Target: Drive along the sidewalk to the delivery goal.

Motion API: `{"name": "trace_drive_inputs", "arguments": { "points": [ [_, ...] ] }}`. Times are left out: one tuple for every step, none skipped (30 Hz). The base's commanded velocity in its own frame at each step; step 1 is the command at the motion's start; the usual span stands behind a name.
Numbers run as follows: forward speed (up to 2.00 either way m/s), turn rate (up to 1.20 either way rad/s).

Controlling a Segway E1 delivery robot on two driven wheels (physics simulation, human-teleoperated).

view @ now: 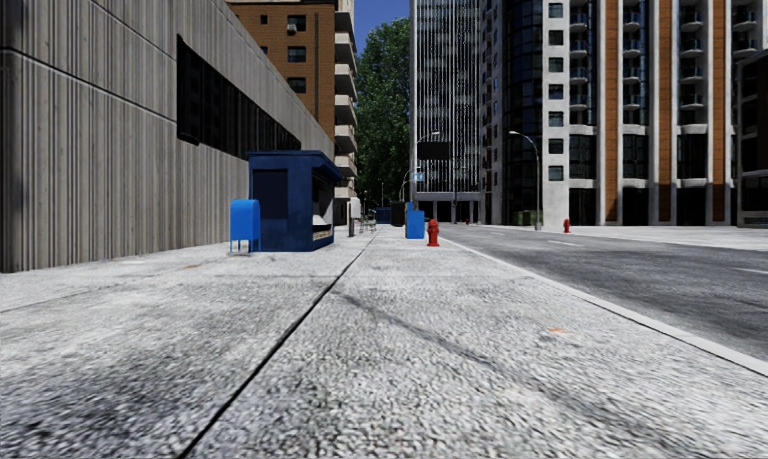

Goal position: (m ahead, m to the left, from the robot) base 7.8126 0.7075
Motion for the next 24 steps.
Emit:
{"name": "trace_drive_inputs", "arguments": {
  "points": [
    [1.49, 0.0],
    [1.49, 0.0],
    [1.49, 0.0],
    [1.49, 0.0],
    [1.49, 0.0],
    [1.49, 0.0],
    [1.49, 0.0],
    [1.49, 0.0],
    [1.49, 0.0],
    [1.49, 0.16],
    [1.49, 0.3],
    [1.49, 0.3],
    [1.49, 0.35],
    [1.49, 0.36],
    [1.49, 0.36],
    [1.49, 0.2],
    [1.49, 0.2],
    [1.49, 0.04],
    [1.49, 0.0],
    [1.49, 0.0],
    [1.49, 0.0],
    [1.49, 0.0],
    [1.49, 0.0],
    [1.49, 0.0]
  ]
}}
